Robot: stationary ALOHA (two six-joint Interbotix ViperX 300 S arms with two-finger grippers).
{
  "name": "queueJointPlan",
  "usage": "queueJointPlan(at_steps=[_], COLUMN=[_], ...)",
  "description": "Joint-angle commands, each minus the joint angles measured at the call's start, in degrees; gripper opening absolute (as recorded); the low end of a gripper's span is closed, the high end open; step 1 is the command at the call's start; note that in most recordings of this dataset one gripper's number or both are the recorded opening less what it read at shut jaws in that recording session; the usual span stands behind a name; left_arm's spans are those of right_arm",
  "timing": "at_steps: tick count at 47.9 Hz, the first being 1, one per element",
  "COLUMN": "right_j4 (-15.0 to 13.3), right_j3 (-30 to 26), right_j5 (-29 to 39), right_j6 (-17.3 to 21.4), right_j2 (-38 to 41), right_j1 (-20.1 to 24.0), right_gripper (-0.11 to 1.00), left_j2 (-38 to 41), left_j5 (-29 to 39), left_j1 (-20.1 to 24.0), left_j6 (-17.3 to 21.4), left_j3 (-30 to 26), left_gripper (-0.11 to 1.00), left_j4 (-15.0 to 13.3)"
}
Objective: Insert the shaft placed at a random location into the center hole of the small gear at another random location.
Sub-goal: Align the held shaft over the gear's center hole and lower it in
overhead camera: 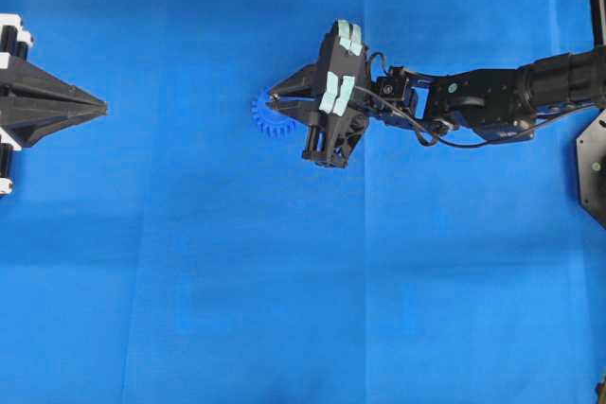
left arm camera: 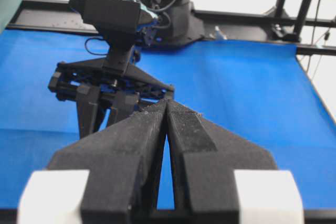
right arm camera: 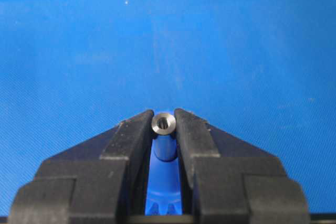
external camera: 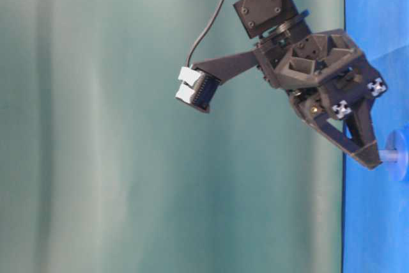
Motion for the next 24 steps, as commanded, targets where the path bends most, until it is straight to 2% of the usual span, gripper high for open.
queueJointPlan(at_steps=[1,24], right_j4=[0.0,0.0], right_j3=[-1.1,-1.2], right_j5=[-0.8,-1.8], right_j6=[-0.1,-0.1], right_j2=[-0.5,0.9], right_j1=[0.1,0.0], right_gripper=[0.03,0.03], left_j2=[0.4,0.4], left_j5=[-0.3,-0.3], left_j1=[-0.1,-0.2], left_j6=[-0.1,-0.1], left_j3=[-0.5,-0.5], left_gripper=[0.0,0.0], left_j4=[0.1,0.1])
